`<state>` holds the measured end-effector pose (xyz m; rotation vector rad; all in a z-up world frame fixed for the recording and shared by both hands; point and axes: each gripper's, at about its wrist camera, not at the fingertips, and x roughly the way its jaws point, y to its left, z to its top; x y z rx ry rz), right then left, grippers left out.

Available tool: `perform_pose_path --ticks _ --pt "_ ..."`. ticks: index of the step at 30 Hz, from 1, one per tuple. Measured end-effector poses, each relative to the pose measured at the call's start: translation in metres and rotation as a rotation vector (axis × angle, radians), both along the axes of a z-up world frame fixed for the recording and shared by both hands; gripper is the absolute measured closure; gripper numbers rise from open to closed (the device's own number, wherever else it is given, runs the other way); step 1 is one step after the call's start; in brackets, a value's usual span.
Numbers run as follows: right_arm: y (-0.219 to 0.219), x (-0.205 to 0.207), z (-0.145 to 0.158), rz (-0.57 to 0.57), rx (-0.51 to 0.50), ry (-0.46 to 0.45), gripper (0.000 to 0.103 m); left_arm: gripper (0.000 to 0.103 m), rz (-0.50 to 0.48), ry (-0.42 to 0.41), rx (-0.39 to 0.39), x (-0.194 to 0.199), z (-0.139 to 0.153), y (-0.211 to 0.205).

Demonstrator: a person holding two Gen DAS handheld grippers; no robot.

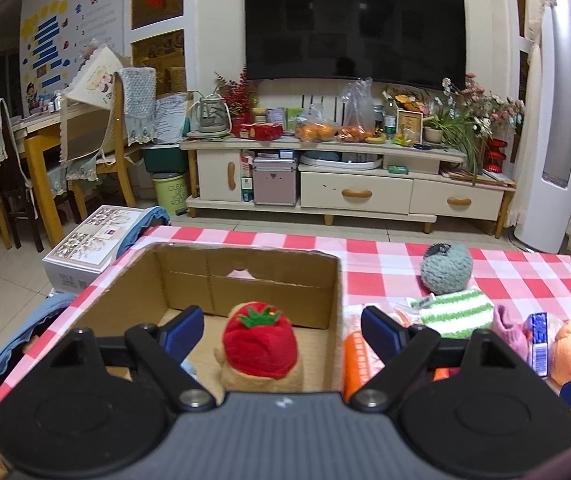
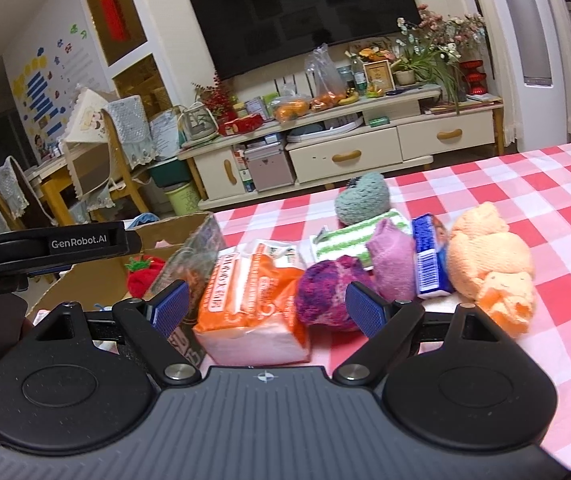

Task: Organize soft objects
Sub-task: 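Move both grippers back from the box to the pile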

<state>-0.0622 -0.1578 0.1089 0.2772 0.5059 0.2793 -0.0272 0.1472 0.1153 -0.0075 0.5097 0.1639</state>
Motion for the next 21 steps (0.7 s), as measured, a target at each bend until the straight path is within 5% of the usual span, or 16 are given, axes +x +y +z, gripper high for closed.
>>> perform_pose_path --ticks 21 --pt "-0.007 -0.008 -0.004 -0.131 0.006 -0.023 0.0 0.014 -0.15 0.005 0.064 -0.003 -0.009 -0.061"
